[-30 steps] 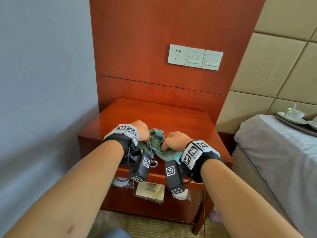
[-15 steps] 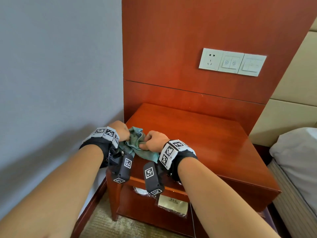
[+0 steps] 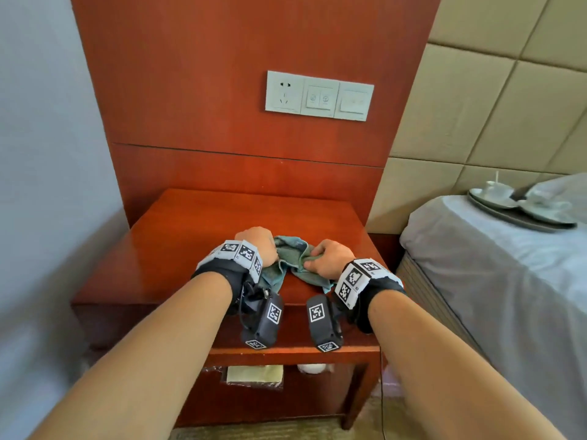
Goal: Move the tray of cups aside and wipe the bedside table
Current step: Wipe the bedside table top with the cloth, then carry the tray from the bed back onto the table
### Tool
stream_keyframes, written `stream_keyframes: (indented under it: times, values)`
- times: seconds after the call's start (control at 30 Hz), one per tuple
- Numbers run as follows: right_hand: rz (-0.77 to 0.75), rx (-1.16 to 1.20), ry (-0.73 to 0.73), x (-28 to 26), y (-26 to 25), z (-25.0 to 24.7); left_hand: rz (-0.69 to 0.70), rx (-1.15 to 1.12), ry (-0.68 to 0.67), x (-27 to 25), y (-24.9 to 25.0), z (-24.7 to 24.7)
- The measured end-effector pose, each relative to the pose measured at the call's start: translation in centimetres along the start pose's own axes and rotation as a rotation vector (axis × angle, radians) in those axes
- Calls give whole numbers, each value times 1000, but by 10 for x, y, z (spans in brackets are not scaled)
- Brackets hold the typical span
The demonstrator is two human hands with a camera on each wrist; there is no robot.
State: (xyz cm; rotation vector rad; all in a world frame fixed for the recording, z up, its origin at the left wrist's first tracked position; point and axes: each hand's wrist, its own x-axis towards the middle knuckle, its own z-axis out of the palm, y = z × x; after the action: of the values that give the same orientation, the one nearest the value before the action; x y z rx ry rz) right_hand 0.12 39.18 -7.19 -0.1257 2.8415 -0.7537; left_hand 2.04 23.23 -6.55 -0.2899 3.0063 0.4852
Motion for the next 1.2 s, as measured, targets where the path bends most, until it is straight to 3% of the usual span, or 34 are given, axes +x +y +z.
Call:
stream_keyframes:
  times: [0.17,0.37,0.57,0.7,0.83,1.13,1.2]
  values:
    - [161,4,146,-7,73,-34,157,28,-60,-1,96,41]
    - [232,103,186,-10,113,-56,186,-187,-102,-6,140,54]
    - [209,566,265,-2,125,-93,183,-632,35,-2,177,37]
    - [165,871,245,3,140,-140,253,-823,53,11,226,22]
    - [122,1070,121,21,173,-189,315,-955,-32,39,287,9]
    - [139,1162,121,100,278,-283,347,-960,-272,146,425,21]
    - [142,1188,130,121,299,-298,413,-904,-295,169,451,31]
